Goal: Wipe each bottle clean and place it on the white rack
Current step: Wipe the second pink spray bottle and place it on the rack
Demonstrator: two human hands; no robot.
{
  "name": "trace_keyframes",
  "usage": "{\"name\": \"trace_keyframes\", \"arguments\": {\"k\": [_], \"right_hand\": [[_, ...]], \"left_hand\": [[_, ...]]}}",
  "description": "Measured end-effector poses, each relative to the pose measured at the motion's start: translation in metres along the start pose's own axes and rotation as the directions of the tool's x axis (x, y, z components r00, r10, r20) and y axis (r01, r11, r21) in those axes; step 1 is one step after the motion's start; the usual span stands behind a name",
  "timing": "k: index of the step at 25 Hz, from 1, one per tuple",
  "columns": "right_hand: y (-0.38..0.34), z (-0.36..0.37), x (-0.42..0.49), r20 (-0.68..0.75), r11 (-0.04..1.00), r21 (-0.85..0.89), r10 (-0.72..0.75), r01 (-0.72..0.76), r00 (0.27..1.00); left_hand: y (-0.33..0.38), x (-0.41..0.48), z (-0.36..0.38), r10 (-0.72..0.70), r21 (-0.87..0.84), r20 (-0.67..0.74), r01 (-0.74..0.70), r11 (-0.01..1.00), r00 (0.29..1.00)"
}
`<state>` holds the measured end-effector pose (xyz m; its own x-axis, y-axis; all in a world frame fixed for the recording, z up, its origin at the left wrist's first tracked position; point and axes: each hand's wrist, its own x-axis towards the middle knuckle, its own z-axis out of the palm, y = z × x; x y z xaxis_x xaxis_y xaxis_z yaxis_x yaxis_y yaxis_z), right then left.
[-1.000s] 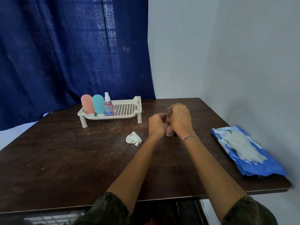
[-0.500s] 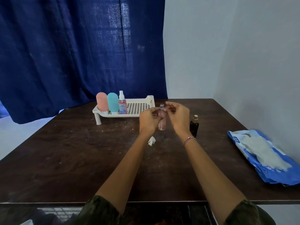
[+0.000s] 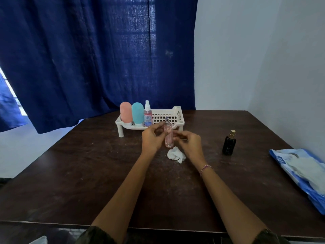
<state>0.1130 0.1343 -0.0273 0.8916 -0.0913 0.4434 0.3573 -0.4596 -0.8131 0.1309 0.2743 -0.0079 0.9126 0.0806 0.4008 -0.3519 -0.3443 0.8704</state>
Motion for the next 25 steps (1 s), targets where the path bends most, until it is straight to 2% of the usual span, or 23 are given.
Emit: {"name": "trace_keyframes", "arguments": {"k": [4,9,13,15,20,25], "right_hand": [[0.006,0.003,-0.001,0.025,0.999,-0.01,-0.03,0.031,0.999],[0.009,-0.002,0.0,0.077,0.999,-0.038,-0.032,0.034,0.997],[0.009,-0.014,0.004,0.087,0.965,-0.261,-0.011,0.033,0.996],[0.007,-0.022,0.001,0.154,0.935,-0.353,0.016,0.04,0.988],[-0.007,-0.019,-0.004,0.374,0.881,-0.461,0.079,0.111,0.924],[-0.005,-0.015,-0.005,0.436,0.828,-0.53,0.084,0.181,0.896]], "left_hand": [[-0.013,0.001,0.001,-0.006,-0.043,0.003,0.006,0.999,1.0],[-0.021,0.003,0.005,-0.088,-0.18,0.018,0.09,0.98,0.996],[-0.023,0.008,0.005,-0.063,-0.168,0.017,0.065,0.984,0.998],[-0.024,0.01,0.004,-0.095,-0.198,0.013,0.096,0.976,0.995],[-0.024,0.01,0.003,-0.158,-0.271,0.0,0.152,0.95,0.987],[-0.025,0.011,0.001,-0.137,-0.273,0.002,0.132,0.953,0.991]]}}
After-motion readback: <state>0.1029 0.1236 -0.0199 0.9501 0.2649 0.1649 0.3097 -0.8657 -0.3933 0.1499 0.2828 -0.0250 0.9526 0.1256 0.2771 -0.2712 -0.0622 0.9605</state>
